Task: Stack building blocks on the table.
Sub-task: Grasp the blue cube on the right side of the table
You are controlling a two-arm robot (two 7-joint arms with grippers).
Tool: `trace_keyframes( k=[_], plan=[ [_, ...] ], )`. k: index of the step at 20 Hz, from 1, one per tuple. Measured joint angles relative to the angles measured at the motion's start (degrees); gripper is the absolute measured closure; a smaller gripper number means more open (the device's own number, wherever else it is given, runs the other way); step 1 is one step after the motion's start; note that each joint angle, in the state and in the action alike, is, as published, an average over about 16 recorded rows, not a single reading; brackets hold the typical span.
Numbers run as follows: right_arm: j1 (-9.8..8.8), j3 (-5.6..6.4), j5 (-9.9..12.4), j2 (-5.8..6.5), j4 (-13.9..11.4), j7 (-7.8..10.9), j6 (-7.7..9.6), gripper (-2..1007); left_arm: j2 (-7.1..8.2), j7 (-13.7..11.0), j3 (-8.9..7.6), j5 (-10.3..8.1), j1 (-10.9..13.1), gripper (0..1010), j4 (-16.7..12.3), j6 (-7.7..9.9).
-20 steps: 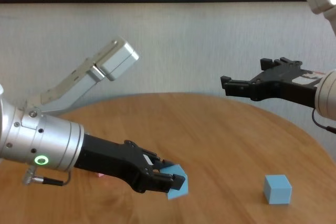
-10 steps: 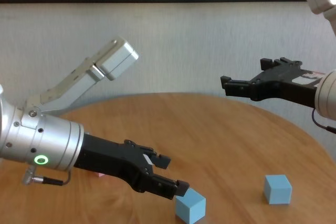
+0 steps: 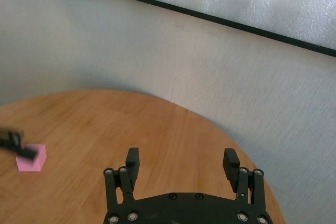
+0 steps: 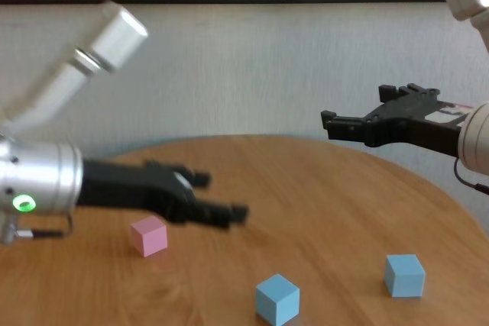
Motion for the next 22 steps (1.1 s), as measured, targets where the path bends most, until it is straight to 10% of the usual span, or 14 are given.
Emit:
trace_keyframes(
  k=[11,17,22],
  plan=[
    [0.0,0.0,0.0,0.0,0.0,0.0,0.0,0,0.52,16.33,-10.66,0.2,7.87,7,-7.05,-7.83],
    [-0.44,0.15,0.62,0.13,-1.23,1.19,0.79,0,-0.26,19.69,-12.6,1.12,9.33,8,-7.57,-9.91],
    [-2.23,0.46,2.72,1.45,-5.92,3.69,4.95,0,-0.34,19.64,-12.5,1.2,9.28,8,-7.47,-9.89]
  ],
)
